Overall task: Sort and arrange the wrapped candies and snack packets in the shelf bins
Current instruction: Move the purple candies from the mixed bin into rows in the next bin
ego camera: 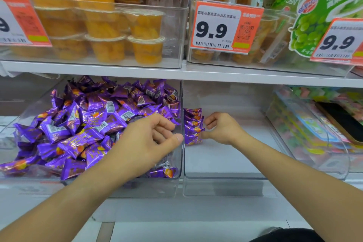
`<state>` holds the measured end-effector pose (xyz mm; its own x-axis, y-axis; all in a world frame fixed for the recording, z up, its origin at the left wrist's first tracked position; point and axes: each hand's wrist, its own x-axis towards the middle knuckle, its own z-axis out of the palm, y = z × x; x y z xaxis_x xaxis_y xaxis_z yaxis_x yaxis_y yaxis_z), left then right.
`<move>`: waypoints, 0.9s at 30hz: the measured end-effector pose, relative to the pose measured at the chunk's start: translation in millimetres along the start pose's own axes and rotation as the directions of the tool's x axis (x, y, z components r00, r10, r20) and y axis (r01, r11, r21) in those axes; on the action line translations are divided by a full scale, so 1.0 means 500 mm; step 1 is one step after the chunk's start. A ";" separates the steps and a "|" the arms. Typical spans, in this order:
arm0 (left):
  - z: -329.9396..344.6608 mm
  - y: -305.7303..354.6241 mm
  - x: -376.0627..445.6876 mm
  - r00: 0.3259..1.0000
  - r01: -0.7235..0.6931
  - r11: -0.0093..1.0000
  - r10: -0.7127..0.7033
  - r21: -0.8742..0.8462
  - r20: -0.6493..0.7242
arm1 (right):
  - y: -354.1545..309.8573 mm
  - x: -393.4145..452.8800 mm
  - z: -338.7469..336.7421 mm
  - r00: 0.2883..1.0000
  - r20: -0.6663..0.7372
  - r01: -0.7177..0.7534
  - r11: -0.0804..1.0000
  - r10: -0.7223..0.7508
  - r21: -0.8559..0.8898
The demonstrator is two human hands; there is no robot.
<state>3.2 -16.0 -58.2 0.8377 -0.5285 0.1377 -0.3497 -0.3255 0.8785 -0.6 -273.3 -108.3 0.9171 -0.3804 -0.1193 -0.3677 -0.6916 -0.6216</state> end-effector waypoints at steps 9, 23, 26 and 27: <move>-0.148 -0.051 0.001 0.998 -0.069 0.655 0.045 0.752 0.052 | -0.146 -0.128 0.006 0.787 -0.259 0.615 0.748 -0.560 0.250; -0.142 0.010 -0.035 0.986 -0.042 0.996 0.053 0.075 -0.158 | -0.233 -0.185 0.063 0.741 -0.082 0.657 0.693 -0.667 0.296; -0.144 0.006 -0.037 0.996 -0.038 0.999 0.040 0.027 -0.076 | -0.225 -0.175 0.060 0.785 -0.153 0.613 0.716 -0.600 0.334; -0.146 -0.003 -0.035 0.997 -0.034 0.996 0.039 0.082 -0.060 | -0.220 -0.172 0.054 0.793 -0.166 0.604 0.723 -0.586 0.336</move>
<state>19.7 51.0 -28.5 0.8473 -0.4923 0.1991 -0.4110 -0.3707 0.8328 -34.8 -147.9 -50.4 0.9173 0.0016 0.3983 0.3402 -0.5233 -0.7813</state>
